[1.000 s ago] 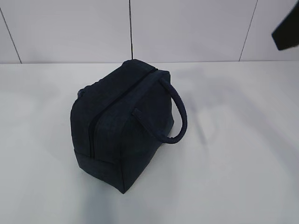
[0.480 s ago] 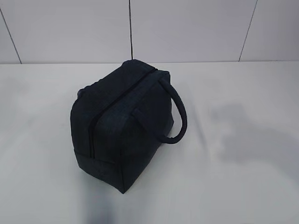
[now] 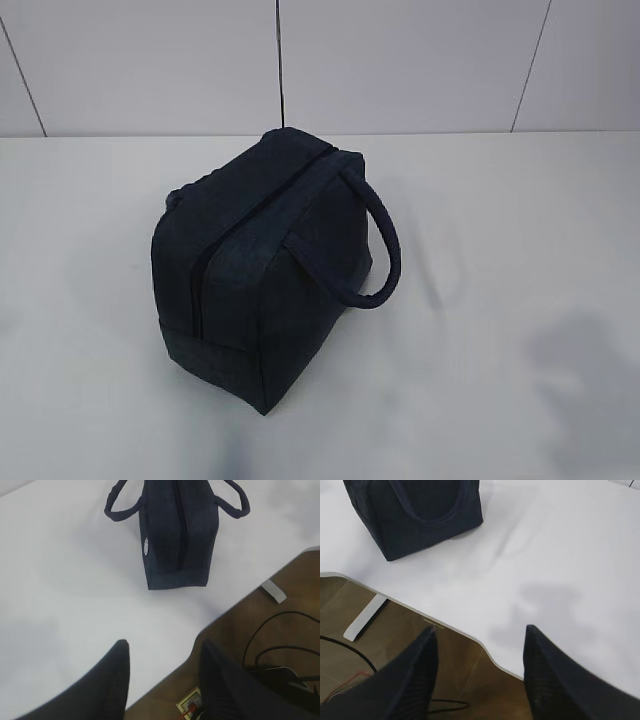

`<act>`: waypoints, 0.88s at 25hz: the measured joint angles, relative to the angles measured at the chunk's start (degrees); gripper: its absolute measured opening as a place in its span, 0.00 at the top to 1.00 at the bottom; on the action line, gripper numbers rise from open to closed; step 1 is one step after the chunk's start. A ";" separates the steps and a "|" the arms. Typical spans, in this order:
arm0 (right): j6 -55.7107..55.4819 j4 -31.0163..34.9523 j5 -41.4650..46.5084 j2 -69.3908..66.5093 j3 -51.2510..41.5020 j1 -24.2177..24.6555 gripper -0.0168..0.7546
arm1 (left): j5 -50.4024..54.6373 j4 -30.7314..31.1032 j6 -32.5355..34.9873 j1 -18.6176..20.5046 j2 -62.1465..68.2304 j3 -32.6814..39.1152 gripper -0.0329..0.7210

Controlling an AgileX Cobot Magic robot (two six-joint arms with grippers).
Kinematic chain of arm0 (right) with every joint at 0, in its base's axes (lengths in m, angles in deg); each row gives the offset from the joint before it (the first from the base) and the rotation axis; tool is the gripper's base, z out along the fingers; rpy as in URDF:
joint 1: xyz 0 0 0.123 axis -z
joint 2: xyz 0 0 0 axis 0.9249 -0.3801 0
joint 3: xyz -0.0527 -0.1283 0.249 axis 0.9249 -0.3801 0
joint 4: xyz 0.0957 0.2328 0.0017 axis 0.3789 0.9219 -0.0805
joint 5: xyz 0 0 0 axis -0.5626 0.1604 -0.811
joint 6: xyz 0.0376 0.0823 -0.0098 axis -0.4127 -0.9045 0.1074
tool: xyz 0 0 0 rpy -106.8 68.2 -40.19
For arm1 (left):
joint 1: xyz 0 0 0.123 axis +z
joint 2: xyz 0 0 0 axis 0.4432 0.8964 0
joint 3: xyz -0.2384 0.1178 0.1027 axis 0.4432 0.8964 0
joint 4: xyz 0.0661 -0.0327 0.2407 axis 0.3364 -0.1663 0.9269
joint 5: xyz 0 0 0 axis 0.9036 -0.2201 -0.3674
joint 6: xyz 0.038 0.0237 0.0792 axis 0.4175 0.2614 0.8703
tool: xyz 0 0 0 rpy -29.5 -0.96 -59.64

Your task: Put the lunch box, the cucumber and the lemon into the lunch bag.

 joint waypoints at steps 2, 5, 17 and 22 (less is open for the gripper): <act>0.09 0.00 -0.14 2.89 -1.49 0.00 0.44 | 0.00 0.00 0.00 0.00 -3.22 2.82 0.55; 0.09 -0.55 -0.27 5.78 -3.99 0.00 0.44 | 0.00 -0.23 0.00 0.00 -9.26 7.75 0.55; 0.13 -1.80 -0.14 9.41 -13.56 0.00 0.44 | -2.65 -0.83 0.00 0.00 -32.85 18.99 0.57; 0.13 -2.14 -1.06 13.40 -14.93 0.00 0.44 | -5.01 -0.44 0.00 0.00 -32.85 23.76 0.57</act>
